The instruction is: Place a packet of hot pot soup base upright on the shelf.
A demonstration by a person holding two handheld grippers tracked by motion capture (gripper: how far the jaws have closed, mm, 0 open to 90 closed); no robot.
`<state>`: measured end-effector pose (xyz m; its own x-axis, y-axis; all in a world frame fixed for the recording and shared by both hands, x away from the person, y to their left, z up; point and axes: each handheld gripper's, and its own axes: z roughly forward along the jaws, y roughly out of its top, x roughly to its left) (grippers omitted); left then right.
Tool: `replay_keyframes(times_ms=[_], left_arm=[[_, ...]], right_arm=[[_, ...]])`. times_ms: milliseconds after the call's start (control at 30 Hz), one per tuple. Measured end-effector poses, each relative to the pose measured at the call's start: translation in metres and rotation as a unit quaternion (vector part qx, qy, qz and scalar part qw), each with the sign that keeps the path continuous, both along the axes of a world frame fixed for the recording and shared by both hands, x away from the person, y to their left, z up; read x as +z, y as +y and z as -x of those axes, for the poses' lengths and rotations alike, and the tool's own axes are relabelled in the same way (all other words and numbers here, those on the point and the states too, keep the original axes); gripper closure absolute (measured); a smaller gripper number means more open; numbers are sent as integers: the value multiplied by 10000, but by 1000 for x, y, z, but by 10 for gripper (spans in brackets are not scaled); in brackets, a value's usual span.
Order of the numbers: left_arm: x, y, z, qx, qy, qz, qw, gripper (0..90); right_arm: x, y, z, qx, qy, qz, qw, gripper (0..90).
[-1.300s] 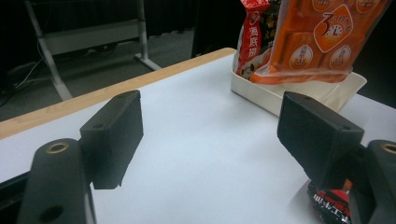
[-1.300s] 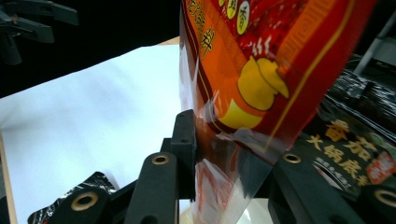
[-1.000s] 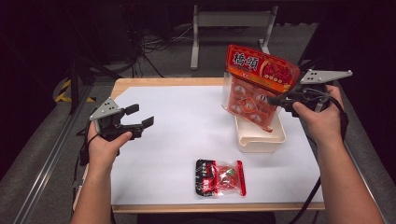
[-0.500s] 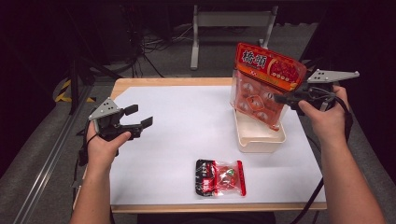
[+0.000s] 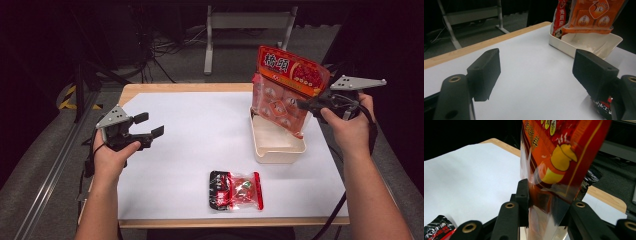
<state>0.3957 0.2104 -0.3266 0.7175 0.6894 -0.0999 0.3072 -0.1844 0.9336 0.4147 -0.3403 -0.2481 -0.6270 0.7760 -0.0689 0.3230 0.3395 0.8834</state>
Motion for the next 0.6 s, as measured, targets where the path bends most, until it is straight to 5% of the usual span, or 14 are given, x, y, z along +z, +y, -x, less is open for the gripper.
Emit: replay_keyframes(times_ms=[600], left_arm=[[-1, 0, -1, -26, 2, -40, 10000, 235]], right_arm=[[-18, -1, -4, 72, 8, -22, 10000, 708]])
